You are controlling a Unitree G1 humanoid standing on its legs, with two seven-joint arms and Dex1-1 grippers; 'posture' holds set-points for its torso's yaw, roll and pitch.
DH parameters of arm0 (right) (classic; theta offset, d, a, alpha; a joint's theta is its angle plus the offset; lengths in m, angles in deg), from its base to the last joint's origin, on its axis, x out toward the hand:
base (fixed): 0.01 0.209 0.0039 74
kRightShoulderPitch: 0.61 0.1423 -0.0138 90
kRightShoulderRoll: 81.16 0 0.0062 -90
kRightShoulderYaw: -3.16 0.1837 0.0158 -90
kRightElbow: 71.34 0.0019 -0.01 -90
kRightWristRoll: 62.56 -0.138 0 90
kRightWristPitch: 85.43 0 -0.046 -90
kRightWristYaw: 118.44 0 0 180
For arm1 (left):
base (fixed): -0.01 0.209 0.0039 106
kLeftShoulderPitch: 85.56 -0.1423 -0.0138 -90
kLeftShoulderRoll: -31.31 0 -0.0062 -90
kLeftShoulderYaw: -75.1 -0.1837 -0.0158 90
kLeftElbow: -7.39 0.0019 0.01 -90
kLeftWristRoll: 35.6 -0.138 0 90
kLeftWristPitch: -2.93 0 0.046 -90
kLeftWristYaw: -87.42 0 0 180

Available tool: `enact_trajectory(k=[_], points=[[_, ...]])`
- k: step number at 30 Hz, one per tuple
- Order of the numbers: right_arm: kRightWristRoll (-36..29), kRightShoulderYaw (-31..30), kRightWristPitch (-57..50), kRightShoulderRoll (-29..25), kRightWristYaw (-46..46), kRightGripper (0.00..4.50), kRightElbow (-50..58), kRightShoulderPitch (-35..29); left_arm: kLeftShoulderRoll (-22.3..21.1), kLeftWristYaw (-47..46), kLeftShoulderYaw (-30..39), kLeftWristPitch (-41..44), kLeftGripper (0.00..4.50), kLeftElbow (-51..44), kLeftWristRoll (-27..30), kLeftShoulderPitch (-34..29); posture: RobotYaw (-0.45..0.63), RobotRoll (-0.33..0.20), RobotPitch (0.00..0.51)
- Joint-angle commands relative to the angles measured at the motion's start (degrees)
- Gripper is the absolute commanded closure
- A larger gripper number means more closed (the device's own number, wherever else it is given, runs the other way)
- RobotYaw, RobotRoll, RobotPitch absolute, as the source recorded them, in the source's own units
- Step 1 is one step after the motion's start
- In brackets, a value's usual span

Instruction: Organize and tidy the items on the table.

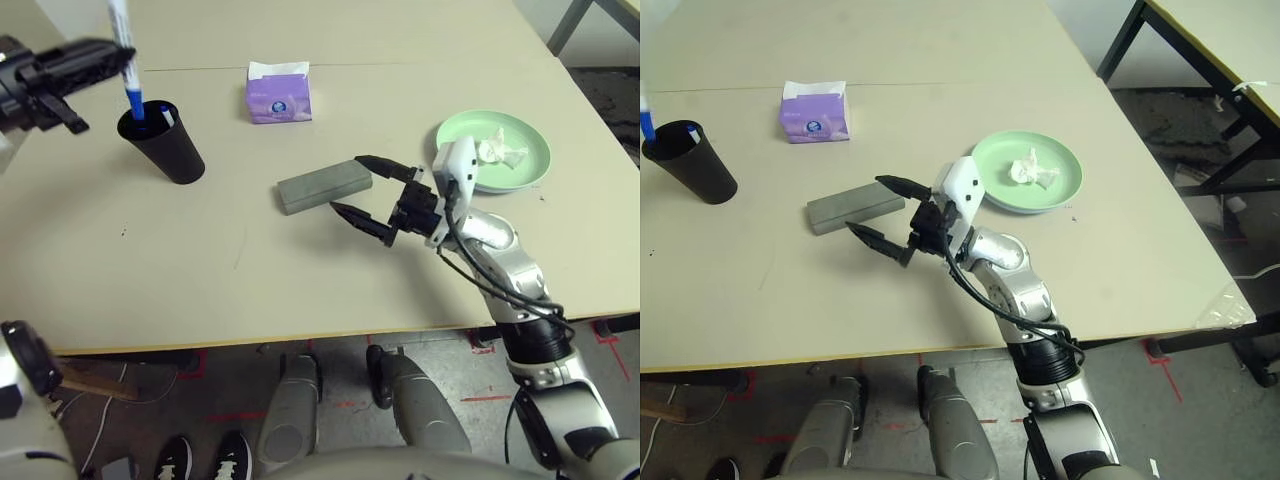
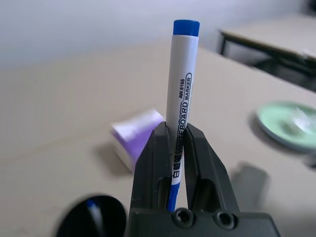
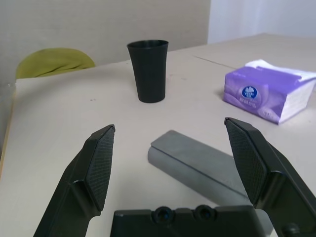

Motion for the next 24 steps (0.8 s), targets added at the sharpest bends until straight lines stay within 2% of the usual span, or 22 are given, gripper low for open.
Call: enact_trajectory(k=[1, 7, 13, 24], points=[[0.92, -0.44, -0.56, -0.03, 0.73, 0.0, 0.97, -0.58, 1.36, -5.95, 1.51, -5.73, 4.26, 1.98, -2.31, -0.78, 0.02, 0.0, 0.246], [1.36, -0.81, -0.79, 0.1, 1.3, 0.0, 1.05, -0.57, 3.55, -12.31, 0.62, -11.89, 4.26, 4.78, -4.37, -2.9, 0.02, 0.0, 0.247], [1.6, -1.79, -1.91, -0.7, 1.03, 0.0, 3.32, -2.02, 7.17, -16.58, -3.02, -24.5, 4.26, 13.44, -9.65, -2.74, 0.0, 0.0, 0.243], [1.58, -1.89, -3.29, -1.44, 1.41, 0.0, 5.41, -2.85, 11.64, -18.12, -8.72, -33.44, 4.26, 24.43, -12.87, -1.54, -0.02, 0.0, 0.241]])
